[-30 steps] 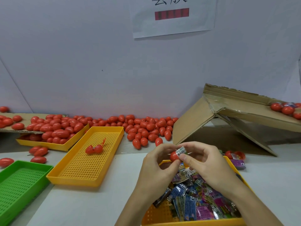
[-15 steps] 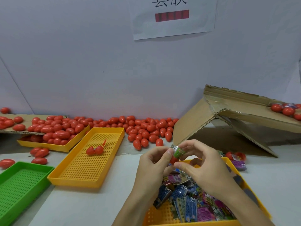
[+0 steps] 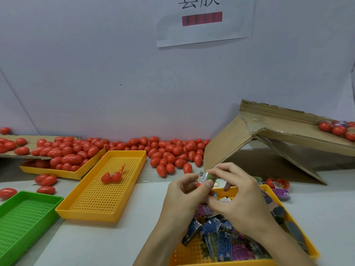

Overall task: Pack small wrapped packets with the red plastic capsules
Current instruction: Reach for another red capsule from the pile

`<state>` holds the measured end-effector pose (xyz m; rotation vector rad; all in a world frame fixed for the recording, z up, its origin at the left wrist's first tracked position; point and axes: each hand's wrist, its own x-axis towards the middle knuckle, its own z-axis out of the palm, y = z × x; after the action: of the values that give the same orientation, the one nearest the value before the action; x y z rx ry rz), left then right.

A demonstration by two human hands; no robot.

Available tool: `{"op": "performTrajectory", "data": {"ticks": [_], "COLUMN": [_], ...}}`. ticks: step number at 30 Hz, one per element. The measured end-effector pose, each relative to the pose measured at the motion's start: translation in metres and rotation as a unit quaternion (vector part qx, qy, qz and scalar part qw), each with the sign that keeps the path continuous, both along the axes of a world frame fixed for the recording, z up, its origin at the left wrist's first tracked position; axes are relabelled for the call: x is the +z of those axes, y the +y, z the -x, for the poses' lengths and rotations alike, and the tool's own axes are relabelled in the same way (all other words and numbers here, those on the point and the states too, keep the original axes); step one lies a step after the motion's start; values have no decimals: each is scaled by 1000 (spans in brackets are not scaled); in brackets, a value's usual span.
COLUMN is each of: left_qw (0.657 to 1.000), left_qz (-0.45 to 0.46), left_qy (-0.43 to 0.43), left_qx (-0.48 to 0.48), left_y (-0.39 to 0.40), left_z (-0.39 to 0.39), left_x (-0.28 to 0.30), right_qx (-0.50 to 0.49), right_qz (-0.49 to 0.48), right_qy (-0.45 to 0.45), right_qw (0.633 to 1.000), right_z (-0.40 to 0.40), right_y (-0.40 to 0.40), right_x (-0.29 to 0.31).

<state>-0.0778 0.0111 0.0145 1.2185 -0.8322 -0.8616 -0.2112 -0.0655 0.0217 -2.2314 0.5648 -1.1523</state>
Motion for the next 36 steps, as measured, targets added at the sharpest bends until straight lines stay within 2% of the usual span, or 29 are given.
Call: {"op": "performTrajectory", "data": {"ticks": [3, 11, 17, 21, 26, 31, 36], "left_qw": [999, 998, 991, 985, 986, 995, 990], "left_qz": [6, 9, -28, -65, -79, -52, -61], "left_qy": [-20, -13, -118, -136, -90, -19, 90], "left_qx": [-37, -54, -64, -89, -116, -87, -92], "left_y": [2, 3, 7, 9, 11, 7, 6], "left_z": [-1, -2, -5, -8, -9, -3, 5], "left_x": [2, 4, 7, 10, 13, 8, 15], "right_qx": [5, 35, 45, 73, 72, 45, 32], "right_qz": [-15, -35, -24, -31, -39, -27, -41], "right_qy": [-11, -16, 28, 40, 42, 43, 11], "right_qw": [1000, 999, 998, 996, 996, 998, 999], "right_z": [1, -1, 0, 1, 1, 0, -3], "right_y": [-1, 5, 0, -2, -4, -3, -2], "right_x": [1, 2, -2, -1, -3, -3, -2]}}
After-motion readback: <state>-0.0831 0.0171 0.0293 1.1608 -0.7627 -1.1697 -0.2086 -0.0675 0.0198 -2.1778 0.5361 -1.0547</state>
